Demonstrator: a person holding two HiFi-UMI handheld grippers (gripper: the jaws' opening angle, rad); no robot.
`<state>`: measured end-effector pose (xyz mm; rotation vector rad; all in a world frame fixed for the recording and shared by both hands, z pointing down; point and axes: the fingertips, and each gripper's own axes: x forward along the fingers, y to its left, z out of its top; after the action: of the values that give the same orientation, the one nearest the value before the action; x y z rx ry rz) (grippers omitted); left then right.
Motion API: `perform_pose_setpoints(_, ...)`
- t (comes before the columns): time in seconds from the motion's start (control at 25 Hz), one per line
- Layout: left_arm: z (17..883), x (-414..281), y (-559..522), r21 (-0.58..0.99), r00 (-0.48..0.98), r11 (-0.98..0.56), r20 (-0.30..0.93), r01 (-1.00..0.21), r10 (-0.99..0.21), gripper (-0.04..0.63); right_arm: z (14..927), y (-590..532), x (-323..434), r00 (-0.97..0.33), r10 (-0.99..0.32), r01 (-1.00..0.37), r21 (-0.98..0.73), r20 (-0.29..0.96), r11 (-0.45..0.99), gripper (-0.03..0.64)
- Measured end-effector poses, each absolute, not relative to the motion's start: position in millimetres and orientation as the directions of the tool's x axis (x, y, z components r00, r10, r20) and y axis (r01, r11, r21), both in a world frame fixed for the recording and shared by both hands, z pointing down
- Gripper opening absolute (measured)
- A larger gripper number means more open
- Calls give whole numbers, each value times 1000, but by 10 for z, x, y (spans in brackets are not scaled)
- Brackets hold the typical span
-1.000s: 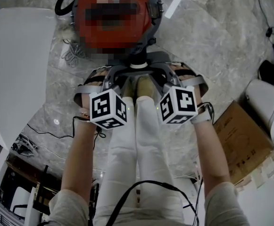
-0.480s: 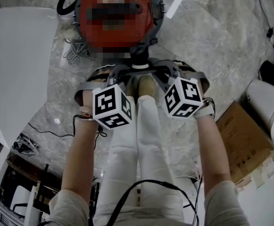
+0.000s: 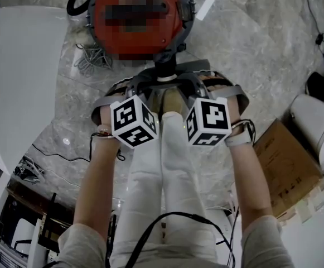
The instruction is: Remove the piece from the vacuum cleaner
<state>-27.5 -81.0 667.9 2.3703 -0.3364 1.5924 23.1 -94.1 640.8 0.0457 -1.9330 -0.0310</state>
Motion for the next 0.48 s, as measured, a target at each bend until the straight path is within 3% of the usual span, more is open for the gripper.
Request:
perform_pose_setpoints(0.24, 6511, -206, -816, 52, 323, -948, 945, -313, -55, 46, 6530, -935, 342, -380, -12, -69, -15, 925, 998, 37)
perform_pose_setpoints(0.48, 6422, -135, -849, 4, 308, -955, 947, -296, -92, 46, 6663, -912, 393, -432, -25, -215, -76, 901, 974, 37)
